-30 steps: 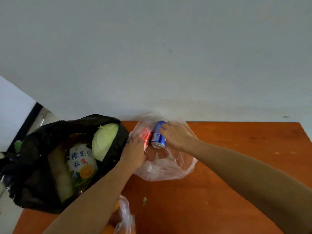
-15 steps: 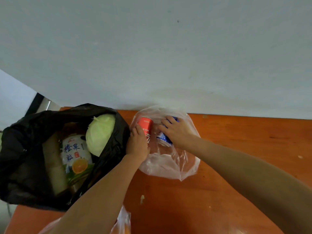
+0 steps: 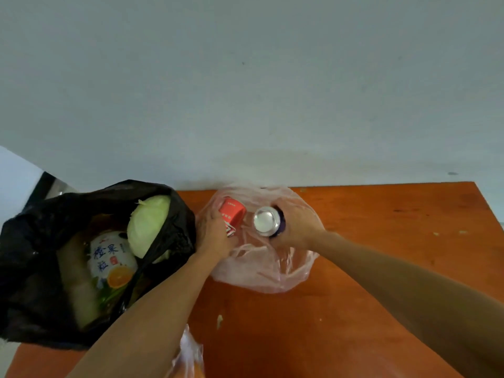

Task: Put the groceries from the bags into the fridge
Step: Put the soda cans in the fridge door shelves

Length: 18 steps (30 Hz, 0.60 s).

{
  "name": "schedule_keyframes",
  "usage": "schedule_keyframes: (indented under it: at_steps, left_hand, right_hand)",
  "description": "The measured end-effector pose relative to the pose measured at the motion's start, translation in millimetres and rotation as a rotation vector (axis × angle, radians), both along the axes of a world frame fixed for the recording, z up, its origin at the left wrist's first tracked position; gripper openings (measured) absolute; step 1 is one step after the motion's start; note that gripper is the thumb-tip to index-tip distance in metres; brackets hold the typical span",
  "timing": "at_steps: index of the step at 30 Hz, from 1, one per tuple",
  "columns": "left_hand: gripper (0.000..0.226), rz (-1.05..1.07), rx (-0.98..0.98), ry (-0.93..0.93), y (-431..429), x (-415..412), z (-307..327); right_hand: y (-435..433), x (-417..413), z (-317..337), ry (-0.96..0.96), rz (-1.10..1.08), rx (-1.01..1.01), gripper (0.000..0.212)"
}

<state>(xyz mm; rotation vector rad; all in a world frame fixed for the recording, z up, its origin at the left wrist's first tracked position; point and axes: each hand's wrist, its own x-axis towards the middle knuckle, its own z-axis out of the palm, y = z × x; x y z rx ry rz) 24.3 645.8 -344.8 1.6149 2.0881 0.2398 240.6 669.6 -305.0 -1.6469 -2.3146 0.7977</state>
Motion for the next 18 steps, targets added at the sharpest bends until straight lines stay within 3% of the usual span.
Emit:
schedule_keyframes:
  at_steps: [5, 11, 15, 18]
  left_hand:
    - [0.105, -0.055, 0.038, -0.077, -6, 0, 37]
    - [0.074, -0.030, 0.019, -0.194, -21, -6, 103]
    - [0.079, 0.020, 0.037, -0.307, -38, -7, 133]
    - [0.085, -0.084, 0.072, -0.221, -51, -8, 145]
  right_hand:
    - [-24, 1, 45, 0.116, -0.225, 0.015, 0.069]
    - [-63, 13, 91, 0.289, -0.443, -0.009, 0.073]
    - [-102, 23, 114, 0.356, -0.587, 0.017, 0.071]
    - [-130, 31, 125, 0.379, -0.649, 0.033, 0.073]
